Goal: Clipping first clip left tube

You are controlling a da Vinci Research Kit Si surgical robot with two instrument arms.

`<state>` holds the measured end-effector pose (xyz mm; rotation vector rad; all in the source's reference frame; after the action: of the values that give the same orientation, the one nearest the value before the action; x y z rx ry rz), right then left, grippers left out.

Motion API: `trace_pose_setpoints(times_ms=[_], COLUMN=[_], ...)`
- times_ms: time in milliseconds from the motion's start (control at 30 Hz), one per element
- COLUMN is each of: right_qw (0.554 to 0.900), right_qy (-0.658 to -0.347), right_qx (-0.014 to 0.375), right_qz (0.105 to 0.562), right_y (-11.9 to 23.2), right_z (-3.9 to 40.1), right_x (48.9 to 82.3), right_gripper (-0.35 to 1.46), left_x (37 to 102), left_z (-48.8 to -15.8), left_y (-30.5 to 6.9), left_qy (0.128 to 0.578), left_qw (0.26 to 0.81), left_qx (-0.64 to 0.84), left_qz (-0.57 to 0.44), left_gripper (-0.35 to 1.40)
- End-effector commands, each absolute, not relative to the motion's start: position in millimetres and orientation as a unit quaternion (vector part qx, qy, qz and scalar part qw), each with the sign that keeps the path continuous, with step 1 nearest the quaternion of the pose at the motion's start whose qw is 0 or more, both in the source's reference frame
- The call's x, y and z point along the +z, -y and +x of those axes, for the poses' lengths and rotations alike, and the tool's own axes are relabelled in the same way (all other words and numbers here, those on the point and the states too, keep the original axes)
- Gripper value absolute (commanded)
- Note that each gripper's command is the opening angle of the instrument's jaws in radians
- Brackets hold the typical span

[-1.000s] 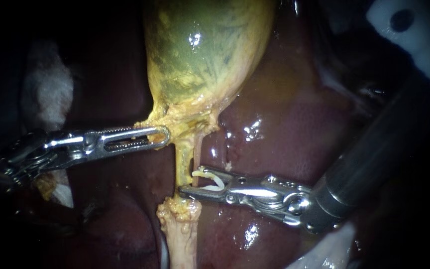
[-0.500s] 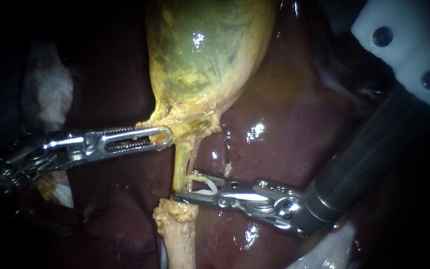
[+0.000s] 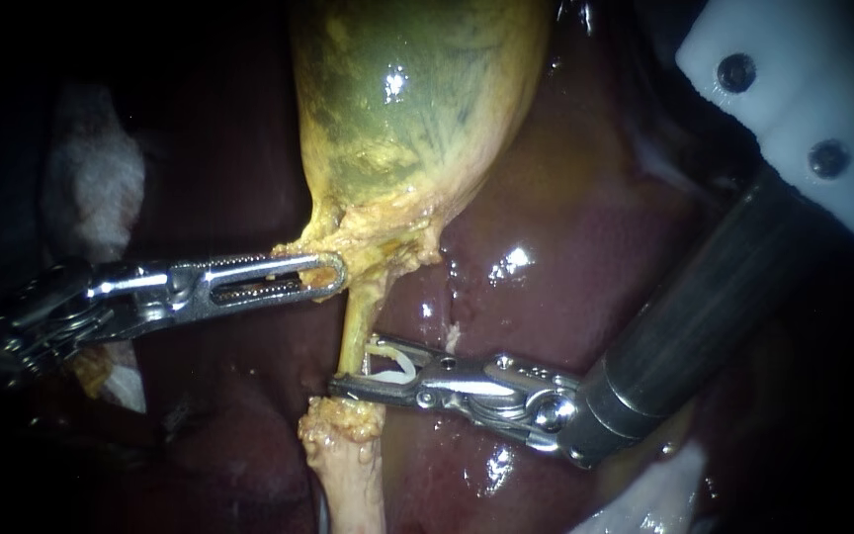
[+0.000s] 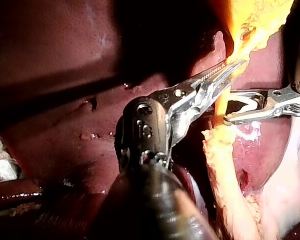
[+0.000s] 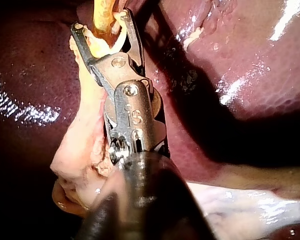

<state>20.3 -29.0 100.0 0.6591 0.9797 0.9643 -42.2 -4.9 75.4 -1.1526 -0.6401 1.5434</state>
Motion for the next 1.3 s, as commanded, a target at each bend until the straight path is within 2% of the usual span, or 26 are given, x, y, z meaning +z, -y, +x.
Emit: trace_pose_setpoints(times_ms=[33, 567, 833, 1300], right_qw=[0.723, 0.72, 0.719, 0.72], right_qy=[-0.444, -0.442, -0.441, -0.442], right_qx=[0.437, 0.437, 0.439, 0.442], right_qz=[0.299, 0.308, 0.311, 0.302], right_y=[29.0, 28.1, 27.7, 27.8], right_z=[20.3, 17.8, 17.9, 20.6], right_x=[100.0, 97.4, 96.1, 98.0], right_gripper=[0.55, 0.56, 0.56, 0.56], left_x=[75.5, 80.1, 80.9, 80.5], left_z=[-42.1, -38.6, -37.9, -38.4], left_y=[4.9, 3.7, 3.6, 4.0], left_qy=[0.268, 0.257, 0.252, 0.251], left_qw=[0.527, 0.525, 0.526, 0.528], left_qx=[0.646, 0.652, 0.653, 0.653], left_qz=[-0.483, -0.483, -0.483, -0.482], left_gripper=[-0.35, -0.35, -0.35, -0.35])
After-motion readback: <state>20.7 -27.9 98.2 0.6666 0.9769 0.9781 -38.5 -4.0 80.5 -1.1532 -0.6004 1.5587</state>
